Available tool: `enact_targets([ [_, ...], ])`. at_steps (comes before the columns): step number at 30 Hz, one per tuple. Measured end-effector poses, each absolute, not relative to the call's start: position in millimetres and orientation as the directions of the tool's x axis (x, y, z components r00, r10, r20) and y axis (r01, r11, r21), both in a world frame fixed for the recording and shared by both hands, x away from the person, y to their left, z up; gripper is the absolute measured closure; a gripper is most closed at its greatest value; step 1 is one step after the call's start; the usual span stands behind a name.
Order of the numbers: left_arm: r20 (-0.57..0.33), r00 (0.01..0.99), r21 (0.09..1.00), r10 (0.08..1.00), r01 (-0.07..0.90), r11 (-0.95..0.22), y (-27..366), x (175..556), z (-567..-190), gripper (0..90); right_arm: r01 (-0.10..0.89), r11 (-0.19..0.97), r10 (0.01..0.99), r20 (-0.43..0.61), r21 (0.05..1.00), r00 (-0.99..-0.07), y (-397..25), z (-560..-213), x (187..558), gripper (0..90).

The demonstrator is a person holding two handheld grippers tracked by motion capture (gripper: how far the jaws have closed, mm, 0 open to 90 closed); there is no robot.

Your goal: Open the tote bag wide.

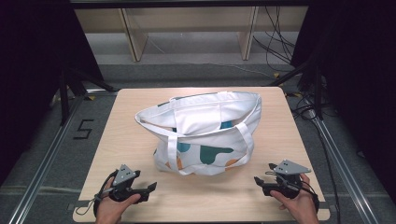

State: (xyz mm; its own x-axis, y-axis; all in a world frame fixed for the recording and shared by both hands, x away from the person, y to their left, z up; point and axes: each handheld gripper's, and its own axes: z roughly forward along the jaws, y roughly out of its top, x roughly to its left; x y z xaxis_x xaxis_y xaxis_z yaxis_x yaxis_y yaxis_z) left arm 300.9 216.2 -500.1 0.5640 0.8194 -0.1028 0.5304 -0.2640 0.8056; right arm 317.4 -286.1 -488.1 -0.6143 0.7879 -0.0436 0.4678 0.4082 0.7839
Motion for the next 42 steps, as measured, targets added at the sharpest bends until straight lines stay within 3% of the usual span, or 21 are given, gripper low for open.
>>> enact_targets([
  [4, -0.113, 0.559, 0.802, 0.821, 0.539, -0.256, 215.7, 300.4, -500.5, 19.1, 0.519, 0.379, 0.808, 0.000, 0.766, -0.589, -283.6, -488.3, 313.9, 21.5],
  [8, -0.096, 0.563, 0.796, 0.821, 0.538, -0.276, 216.5, 300.7, -500.6, 19.1, 0.469, 0.423, 0.786, -0.057, 0.775, -0.615, -287.1, -488.3, 317.5, 20.6],
  [11, -0.106, 0.570, 0.805, 0.815, 0.530, -0.266, 215.8, 300.6, -500.3, 19.1, 0.506, 0.393, 0.803, -0.019, 0.768, -0.595, -285.4, -488.2, 314.9, 19.7],
  [17, -0.132, 0.561, 0.804, 0.817, 0.543, -0.243, 216.2, 299.8, -499.0, 19.3, 0.463, 0.424, 0.787, -0.063, 0.779, -0.614, -288.1, -488.2, 317.9, 17.2],
  [24, -0.183, 0.562, 0.802, 0.806, 0.560, -0.209, 216.3, 299.5, -497.6, 19.5, 0.472, 0.396, 0.786, -0.025, 0.787, -0.618, -287.9, -484.0, 319.1, 15.6],
  [37, -0.203, 0.574, 0.813, 0.794, 0.550, -0.190, 214.5, 304.7, -477.6, 17.0, 0.439, 0.386, 0.781, -0.034, 0.811, -0.624, -285.5, -454.7, 334.0, 26.9],
  [42, -0.179, 0.579, 0.829, 0.795, 0.524, -0.195, 216.3, 304.0, -459.0, 22.2, 0.428, 0.375, 0.782, -0.033, 0.822, -0.622, -281.3, -438.7, 338.3, 30.2],
])
